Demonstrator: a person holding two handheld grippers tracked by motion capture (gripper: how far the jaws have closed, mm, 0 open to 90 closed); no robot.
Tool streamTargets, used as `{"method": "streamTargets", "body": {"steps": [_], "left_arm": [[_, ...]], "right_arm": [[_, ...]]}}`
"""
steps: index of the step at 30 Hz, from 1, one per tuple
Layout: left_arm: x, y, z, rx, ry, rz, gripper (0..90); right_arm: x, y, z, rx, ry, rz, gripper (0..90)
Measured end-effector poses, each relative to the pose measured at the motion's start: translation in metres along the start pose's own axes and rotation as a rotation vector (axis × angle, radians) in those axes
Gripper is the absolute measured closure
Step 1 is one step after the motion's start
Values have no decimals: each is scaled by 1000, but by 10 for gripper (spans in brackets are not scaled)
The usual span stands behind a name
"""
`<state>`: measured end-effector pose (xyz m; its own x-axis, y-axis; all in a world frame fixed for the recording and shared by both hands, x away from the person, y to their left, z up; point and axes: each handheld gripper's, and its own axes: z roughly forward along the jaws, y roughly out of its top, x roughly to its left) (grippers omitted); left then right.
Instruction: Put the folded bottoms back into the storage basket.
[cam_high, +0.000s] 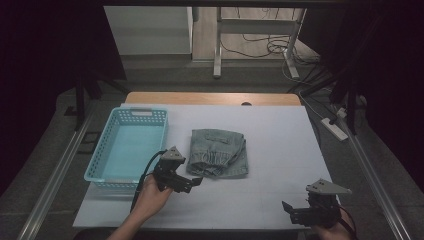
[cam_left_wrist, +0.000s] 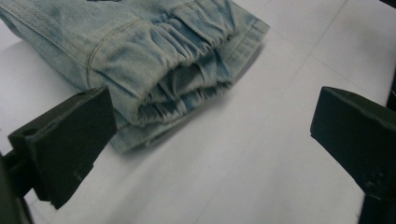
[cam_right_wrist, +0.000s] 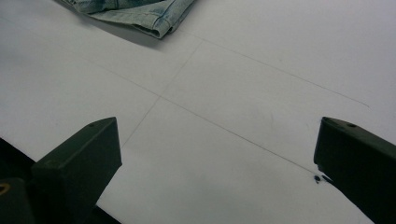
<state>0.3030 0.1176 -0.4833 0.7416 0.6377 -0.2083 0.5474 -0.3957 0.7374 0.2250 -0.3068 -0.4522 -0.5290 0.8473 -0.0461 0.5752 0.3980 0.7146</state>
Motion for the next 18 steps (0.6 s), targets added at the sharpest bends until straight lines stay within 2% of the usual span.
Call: {"method": "streamTargets", "body": {"steps": [9, 11, 14, 17, 18], "left_arm": [[8, 15, 19, 22, 28, -63, 0], [10, 17, 23, 29, 32, -66, 0], [12, 21, 31, 38, 68, -64, 0], [15, 26, 37, 21, 126, -90, 0], [16, 27, 38, 16, 125, -101, 0]], "right_arm": [[0, 0, 0, 0, 0, -5, 10], [0, 0, 0, 0, 1, -7, 10], [0, 0, 0, -1, 1, -8, 10], [0, 0, 0, -1, 2, -9, 10], [0, 0, 0, -1, 2, -9, 10]]}}
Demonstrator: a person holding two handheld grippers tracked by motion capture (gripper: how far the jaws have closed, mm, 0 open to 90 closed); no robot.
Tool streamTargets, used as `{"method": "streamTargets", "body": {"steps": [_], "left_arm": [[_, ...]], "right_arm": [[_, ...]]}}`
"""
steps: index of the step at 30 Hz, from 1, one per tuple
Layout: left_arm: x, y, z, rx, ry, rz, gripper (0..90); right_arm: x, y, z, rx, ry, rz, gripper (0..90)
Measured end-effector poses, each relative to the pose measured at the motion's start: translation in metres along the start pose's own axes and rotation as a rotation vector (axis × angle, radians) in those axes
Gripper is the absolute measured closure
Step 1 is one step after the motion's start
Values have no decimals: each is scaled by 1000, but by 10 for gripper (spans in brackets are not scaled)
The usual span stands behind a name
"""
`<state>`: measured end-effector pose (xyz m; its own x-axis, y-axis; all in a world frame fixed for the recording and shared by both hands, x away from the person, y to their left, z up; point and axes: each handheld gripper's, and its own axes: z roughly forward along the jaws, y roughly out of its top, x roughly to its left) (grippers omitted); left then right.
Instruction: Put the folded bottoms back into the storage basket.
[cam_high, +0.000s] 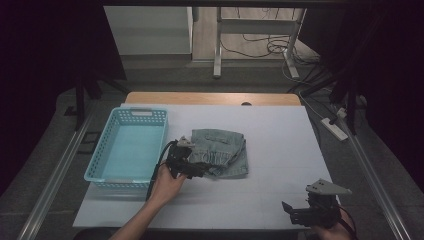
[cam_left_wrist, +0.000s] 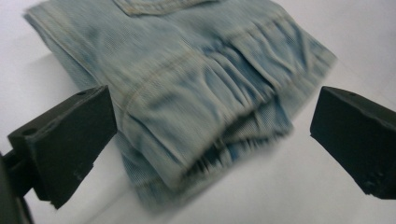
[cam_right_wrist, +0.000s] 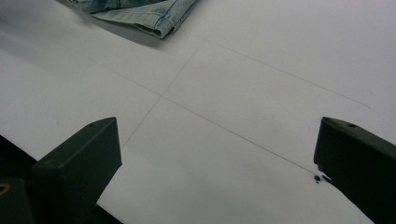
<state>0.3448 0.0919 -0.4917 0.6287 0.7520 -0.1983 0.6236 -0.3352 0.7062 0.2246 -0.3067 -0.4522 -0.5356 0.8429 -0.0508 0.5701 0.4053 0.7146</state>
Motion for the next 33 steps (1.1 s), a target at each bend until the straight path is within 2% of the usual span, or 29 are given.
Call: {"method": "streamTargets", "body": {"steps": [2, 8, 9, 12, 17, 20, 21, 23, 24, 27, 33], "left_arm": [[3, 3, 5, 4, -7, -15, 0], [11, 8, 19, 41, 13, -42, 0], [13, 8, 21, 58, 11, -44, 0], [16, 7, 31, 123, 41, -53, 0], [23, 3, 41, 167, 24, -106, 0], [28, -2, 45, 189, -9, -135, 0], [29, -3, 46, 182, -14, -137, 2], [28, -2, 45, 192, -5, -113, 14], [27, -2, 45, 196, -8, -95, 28], [26, -3, 43, 192, -7, -90, 100], [24, -2, 37, 205, -16, -125, 297]], "right_arm": [[0, 0, 0, 0, 2, -1, 10], [0, 0, 0, 0, 1, -2, 10], [0, 0, 0, 0, 2, -2, 10], [0, 0, 0, -1, 4, -3, 10], [0, 0, 0, -1, 3, -4, 10], [0, 0, 0, 1, 3, -4, 10], [0, 0, 0, 1, 3, -5, 10], [1, 0, 0, 2, 2, -7, 10], [1, 0, 1, 3, 3, -8, 10], [1, 0, 1, 4, 1, -12, 10], [2, 1, 1, 10, 0, -20, 10]]}}
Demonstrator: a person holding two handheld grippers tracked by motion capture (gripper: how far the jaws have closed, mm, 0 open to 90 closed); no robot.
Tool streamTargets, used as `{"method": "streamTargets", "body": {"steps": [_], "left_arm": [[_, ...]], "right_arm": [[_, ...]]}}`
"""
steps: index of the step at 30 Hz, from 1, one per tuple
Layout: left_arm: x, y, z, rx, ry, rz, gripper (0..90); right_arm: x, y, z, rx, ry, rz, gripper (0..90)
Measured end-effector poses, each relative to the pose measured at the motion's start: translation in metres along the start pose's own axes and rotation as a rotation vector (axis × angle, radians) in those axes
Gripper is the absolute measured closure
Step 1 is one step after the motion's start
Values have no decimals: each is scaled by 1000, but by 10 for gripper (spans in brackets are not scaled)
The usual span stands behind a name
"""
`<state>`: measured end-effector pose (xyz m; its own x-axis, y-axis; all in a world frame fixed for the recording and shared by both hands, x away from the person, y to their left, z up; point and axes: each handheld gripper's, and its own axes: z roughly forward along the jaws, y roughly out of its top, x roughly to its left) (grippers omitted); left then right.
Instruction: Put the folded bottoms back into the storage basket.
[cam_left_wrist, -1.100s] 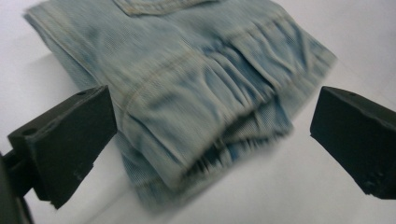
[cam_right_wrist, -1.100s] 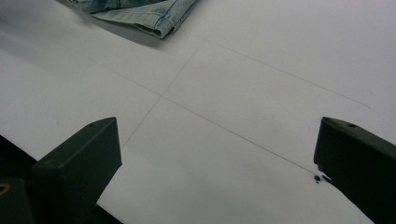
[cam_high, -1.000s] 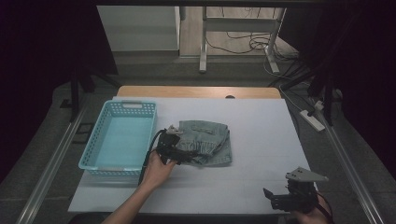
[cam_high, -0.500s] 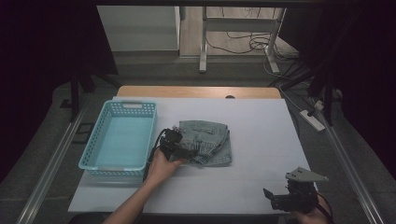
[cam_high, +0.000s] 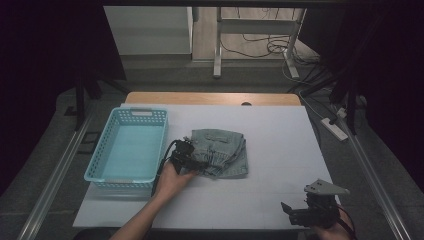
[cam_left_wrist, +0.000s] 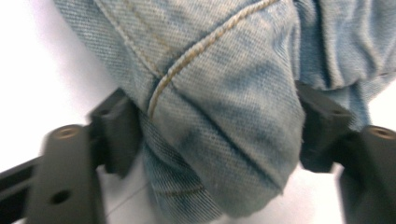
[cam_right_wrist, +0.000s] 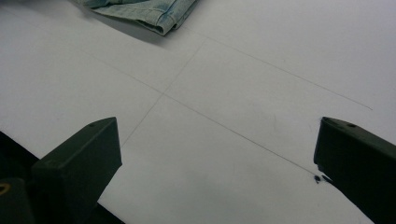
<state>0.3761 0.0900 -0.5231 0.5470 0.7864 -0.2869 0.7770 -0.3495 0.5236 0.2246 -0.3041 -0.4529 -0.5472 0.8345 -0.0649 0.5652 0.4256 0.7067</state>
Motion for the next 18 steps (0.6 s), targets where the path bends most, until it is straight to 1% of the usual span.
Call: {"method": "streamTargets", "body": {"steps": [1, 3, 5, 7, 10, 11, 16, 18], "left_arm": [[0, 0, -1, 2, 0, 0, 364], [0, -1, -1, -2, -4, -2, 429], [0, -1, -1, -4, -8, -3, 483], [-3, -1, -2, -2, 8, 18, 523], [-9, -2, -2, -13, 44, 71, 550], [-11, -3, -2, -21, 62, 90, 556], [-19, -5, -3, -39, 114, 153, 564], [-20, -6, -2, -47, 118, 158, 564]], "right_arm": [[0, 0, 0, 1, -1, -1, 10], [0, 0, 0, 3, 1, -3, 11], [0, 0, 0, 5, 1, -5, 10], [1, 0, 1, 6, 1, -9, 10], [1, 0, 1, 6, 5, -9, 10], [1, 0, 1, 7, 5, -9, 10], [1, 1, 1, 5, 12, -11, 10], [1, 1, 0, 2, 15, -10, 10]]}}
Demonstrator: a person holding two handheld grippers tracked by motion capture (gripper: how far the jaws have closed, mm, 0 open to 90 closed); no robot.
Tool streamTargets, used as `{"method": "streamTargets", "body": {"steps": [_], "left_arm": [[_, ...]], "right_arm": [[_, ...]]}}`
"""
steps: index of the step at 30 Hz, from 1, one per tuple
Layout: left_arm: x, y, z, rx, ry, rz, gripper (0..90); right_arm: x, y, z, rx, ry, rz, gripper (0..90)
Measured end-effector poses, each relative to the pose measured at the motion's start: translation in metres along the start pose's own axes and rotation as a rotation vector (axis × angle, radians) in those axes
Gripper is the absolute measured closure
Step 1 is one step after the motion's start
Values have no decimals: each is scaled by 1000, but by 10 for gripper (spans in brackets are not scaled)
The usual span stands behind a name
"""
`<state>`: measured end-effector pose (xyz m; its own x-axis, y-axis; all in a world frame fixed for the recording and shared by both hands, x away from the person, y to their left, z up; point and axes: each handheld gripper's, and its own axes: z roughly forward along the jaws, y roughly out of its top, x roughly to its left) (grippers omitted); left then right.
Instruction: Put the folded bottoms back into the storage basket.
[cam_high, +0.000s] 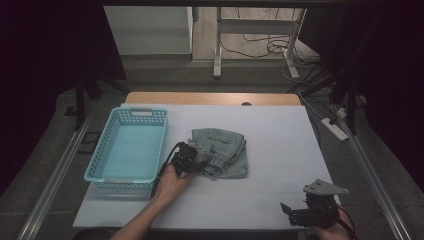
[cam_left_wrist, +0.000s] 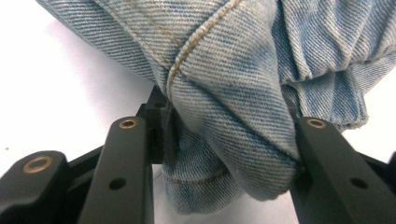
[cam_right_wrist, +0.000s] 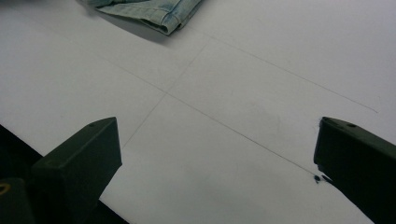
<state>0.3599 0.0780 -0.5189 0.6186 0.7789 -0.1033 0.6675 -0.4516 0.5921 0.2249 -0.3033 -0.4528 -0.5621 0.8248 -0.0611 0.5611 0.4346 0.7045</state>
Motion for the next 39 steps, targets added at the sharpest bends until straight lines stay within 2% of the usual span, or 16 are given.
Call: {"method": "streamTargets", "body": {"steps": [7, 10, 12, 15, 18, 21, 23, 25, 29, 31, 35, 39], "left_arm": [[1, -4, 1, -29, -9, 12, 560], [0, -3, 0, -23, 0, 15, 558], [0, -3, 0, -19, 5, 15, 558], [-1, -2, 0, -16, 5, 6, 557], [0, -2, 0, -15, 3, 2, 557], [0, -2, 0, -15, 3, -2, 556], [0, -2, 0, -13, 2, -3, 556], [0, -2, 0, -13, 3, -6, 555], [0, -2, 0, -12, 1, -9, 554], [1, -3, 1, -15, -4, -14, 553], [1, -3, 1, -18, -8, -19, 552], [1, -3, 1, -19, -7, -20, 552]], "right_arm": [[0, 0, -3, -24, 7, -5, 10], [2, 0, -3, -32, 12, -24, 10], [3, 1, -3, -56, 15, -27, 10], [3, 5, -3, -99, 49, -14, 10], [4, 10, 0, -111, 73, -21, 10], [5, 14, 4, -129, 123, -4, 10], [6, 17, 7, -116, 121, -25, 9], [8, 20, 9, -130, 118, -33, 9], [11, 28, 12, -166, 143, -52, 9], [13, 33, 15, -166, 143, -63, 9], [15, 41, 22, -150, 162, -42, 9], [15, 48, 29, -169, 203, -24, 9]]}}
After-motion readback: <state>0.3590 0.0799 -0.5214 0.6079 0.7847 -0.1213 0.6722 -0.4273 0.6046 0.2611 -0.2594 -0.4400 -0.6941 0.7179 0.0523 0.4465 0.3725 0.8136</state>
